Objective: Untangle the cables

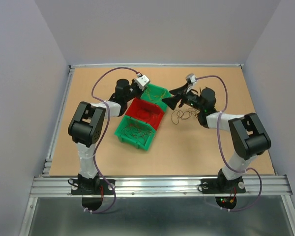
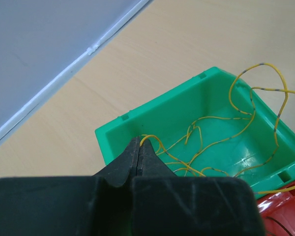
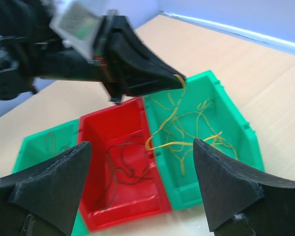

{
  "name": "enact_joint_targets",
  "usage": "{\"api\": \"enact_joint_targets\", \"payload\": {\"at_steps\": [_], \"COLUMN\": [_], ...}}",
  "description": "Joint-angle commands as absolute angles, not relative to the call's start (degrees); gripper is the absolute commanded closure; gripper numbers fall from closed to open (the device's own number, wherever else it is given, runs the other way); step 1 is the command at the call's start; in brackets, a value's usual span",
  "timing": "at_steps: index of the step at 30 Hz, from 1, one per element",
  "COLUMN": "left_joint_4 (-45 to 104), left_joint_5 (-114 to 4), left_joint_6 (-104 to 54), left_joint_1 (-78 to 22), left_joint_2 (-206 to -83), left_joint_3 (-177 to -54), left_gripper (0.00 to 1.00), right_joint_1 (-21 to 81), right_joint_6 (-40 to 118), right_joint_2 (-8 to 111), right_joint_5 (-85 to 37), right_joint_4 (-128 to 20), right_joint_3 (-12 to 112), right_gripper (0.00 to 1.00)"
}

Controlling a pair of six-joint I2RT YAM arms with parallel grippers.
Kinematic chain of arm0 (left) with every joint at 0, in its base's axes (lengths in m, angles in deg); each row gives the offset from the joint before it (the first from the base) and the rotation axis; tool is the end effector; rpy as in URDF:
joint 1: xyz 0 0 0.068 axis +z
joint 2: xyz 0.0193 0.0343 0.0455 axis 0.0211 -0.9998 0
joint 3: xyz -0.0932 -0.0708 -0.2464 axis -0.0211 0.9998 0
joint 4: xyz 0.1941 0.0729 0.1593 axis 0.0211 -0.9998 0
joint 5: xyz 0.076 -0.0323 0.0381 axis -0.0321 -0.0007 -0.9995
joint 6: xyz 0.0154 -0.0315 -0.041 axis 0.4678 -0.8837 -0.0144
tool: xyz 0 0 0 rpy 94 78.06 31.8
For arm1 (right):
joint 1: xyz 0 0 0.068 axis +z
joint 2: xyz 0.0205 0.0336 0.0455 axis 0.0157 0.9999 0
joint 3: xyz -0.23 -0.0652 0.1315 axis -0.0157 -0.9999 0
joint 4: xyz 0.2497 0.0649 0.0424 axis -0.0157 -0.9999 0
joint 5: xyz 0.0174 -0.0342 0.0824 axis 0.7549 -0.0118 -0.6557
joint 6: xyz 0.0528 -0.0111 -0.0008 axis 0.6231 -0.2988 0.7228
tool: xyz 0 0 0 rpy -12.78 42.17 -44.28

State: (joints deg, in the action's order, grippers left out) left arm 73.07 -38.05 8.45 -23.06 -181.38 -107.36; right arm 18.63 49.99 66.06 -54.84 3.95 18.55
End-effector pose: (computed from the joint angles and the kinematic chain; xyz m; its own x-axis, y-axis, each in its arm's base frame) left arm 0.3969 -0.1756 0.2082 0.2324 0.2719 -0.9338 0.6958 0.6244 0.3550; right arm 0.3248 0.1269 0.2311 -0.1665 0.2005 -0.9654 -0.8123 0.5272 0.2495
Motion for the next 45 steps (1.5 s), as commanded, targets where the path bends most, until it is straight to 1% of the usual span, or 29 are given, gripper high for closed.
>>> {"api": "enact_joint_targets", "payload": {"at_steps": [1,5,10,12,18,20,23,24,26,27,28,29,31,32,33,34,35,36,37,42,45], "left_joint_4": [76.6,78.8,79.8,79.8,79.6,79.7,79.5,79.4,79.3,79.3,79.5,80.3,84.5,86.0,87.4,89.0,89.5,89.7,89.7,91.2,90.8], "left_joint_5": [-32.5,-31.8,-32.5,-32.6,-32.2,-31.9,-31.9,-31.9,-31.6,-31.6,-31.7,-33.9,-37.0,-37.2,-36.9,-36.6,-36.1,-36.1,-36.1,-34.7,-36.1], "left_joint_6": [5.3,5.3,4.9,4.9,5.0,5.1,5.1,5.0,5.1,5.0,5.0,4.3,1.9,1.7,1.3,1.0,0.8,0.7,0.3,-0.7,-0.6], "left_joint_1": [-21.9,-21.8,-21.8,-21.8,-21.7,-21.7,-21.7,-21.7,-21.6,-21.6,-21.6,-21.5,-21.5,-21.2,-20.9,-20.7,-20.5,-20.5,-20.5,-19.5,-19.5], "left_joint_2": [-180.6,-179.5,-179.5,-179.6,-179.7,-179.6,-179.8,-179.8,-179.9,-179.8,-179.7,-179.6,-179.0,-178.8,-178.2,-178.1,-177.9,-177.7,-177.7,-176.5,-173.0], "left_joint_3": [-109.2,-107.0,-106.8,-106.9,-106.9,-106.9,-107.1,-107.2,-107.4,-107.3,-107.1,-106.4,-105.0,-104.2,-102.6,-102.0,-101.5,-101.4,-101.4,-99.7,-98.6], "left_gripper": [1.0,1.0,1.0,1.0,1.0,1.0,1.0,1.0,1.0,1.0,1.0,0.95,0.89,0.78,0.71,0.61,0.37,0.36,0.24,0.24,0.24], "right_joint_1": [19.9,20.8,22.3,23.0,24.4,24.9,25.2,25.2,25.2,25.2,25.2,25.2,25.2,25.2,25.2,25.2,25.2,25.2,25.3,26.6,27.0], "right_joint_6": [44.6,41.9,38.6,37.8,37.8,37.7,38.2,38.5,38.9,39.4,39.7,39.9,39.7,39.5,39.4,39.2,38.5,37.8,37.1,29.9,26.8], "right_joint_2": [73.0,80.9,89.2,92.1,96.8,98.7,100.6,100.7,100.9,100.9,100.8,100.7,100.4,100.1,99.7,99.4,98.9,98.6,98.4,98.5,99.5], "right_joint_5": [-54.3,-54.9,-57.5,-58.6,-58.7,-58.1,-57.5,-56.6,-55.6,-54.9,-54.0,-52.1,-50.5,-49.7,-48.8,-48.4,-47.2,-46.4,-45.7,-40.6,-39.8], "right_joint_4": [-5.6,-13.5,-20.6,-22.1,-22.4,-22.6,-22.6,-22.3,-21.0,-20.7,-20.6,-20.7,-21.1,-21.2,-21.5,-21.6,-22.2,-22.5,-23.0,-29.0,-32.8], "right_joint_3": [28.7,40.9,52.1,54.6,60.1,62.2,63.9,64.2,63.9,63.4,63.1,63.0,61.6,60.9,60.2,58.9,58.2,57.6,57.0,56.0,57.1], "right_gripper": [0.12,0.12,0.12,0.13,0.2,0.28,0.5,0.64,0.78,0.93,0.99,0.99,1.0,0.99,1.0,1.0,1.0,0.99,0.99,0.99,0.99]}}
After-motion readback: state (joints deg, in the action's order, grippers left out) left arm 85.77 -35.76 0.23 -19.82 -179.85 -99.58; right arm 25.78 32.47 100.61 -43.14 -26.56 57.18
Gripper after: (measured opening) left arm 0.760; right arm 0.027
